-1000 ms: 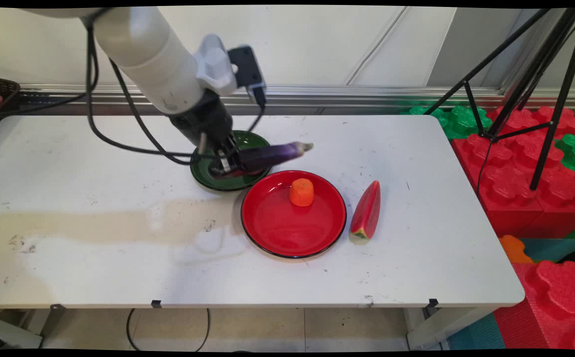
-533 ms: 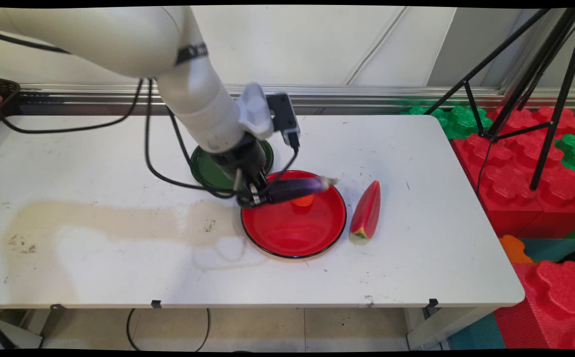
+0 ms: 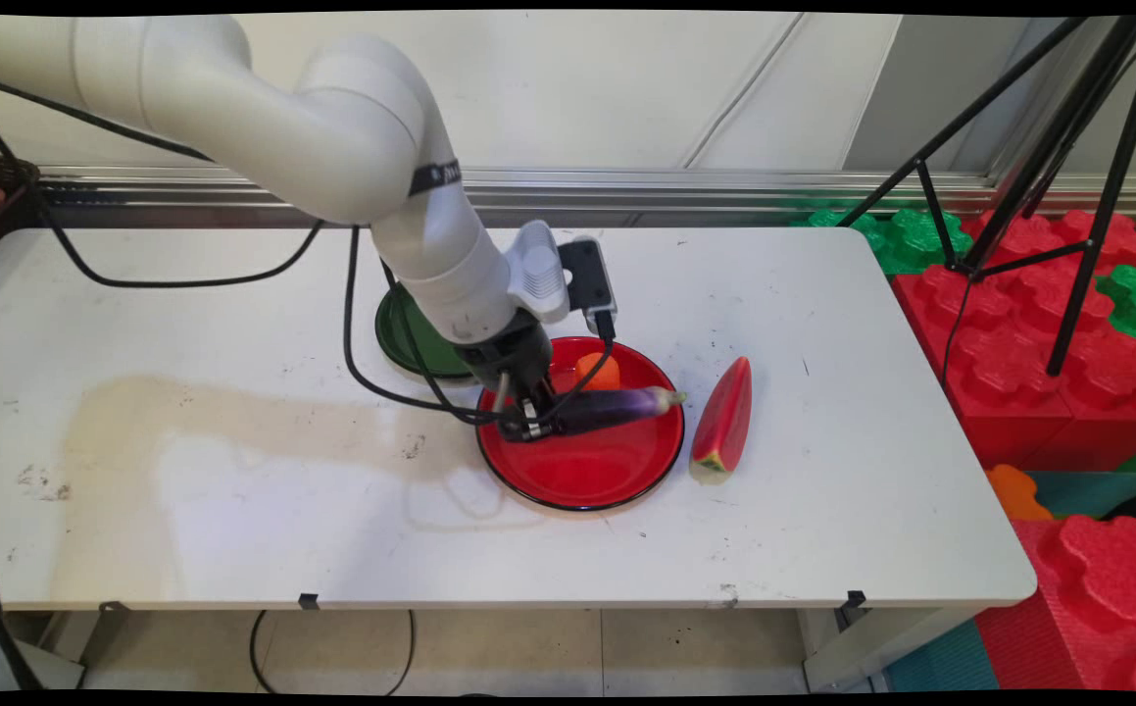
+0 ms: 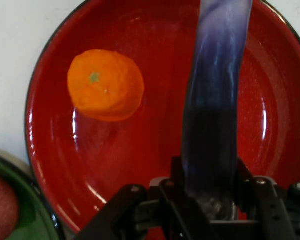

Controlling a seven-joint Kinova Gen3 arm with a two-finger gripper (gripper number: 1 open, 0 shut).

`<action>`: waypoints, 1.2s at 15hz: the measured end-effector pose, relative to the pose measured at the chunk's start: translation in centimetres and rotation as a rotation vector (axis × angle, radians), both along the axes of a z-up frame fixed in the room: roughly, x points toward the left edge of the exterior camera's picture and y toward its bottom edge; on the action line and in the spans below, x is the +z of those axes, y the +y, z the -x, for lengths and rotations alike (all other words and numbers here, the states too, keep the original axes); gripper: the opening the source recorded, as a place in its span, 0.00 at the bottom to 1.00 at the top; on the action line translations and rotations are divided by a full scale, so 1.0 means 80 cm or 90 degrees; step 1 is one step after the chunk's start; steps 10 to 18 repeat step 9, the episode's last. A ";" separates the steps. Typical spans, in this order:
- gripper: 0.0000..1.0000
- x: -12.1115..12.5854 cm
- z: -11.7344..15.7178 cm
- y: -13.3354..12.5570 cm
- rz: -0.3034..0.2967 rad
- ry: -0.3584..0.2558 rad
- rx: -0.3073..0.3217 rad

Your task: Place the picked object on the red plate

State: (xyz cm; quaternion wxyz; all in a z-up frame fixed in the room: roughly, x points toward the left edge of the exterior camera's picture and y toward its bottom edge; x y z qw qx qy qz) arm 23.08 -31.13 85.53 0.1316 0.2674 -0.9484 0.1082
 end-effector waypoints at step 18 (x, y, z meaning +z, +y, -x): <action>1.00 -0.027 0.005 -0.007 -0.010 0.019 -0.028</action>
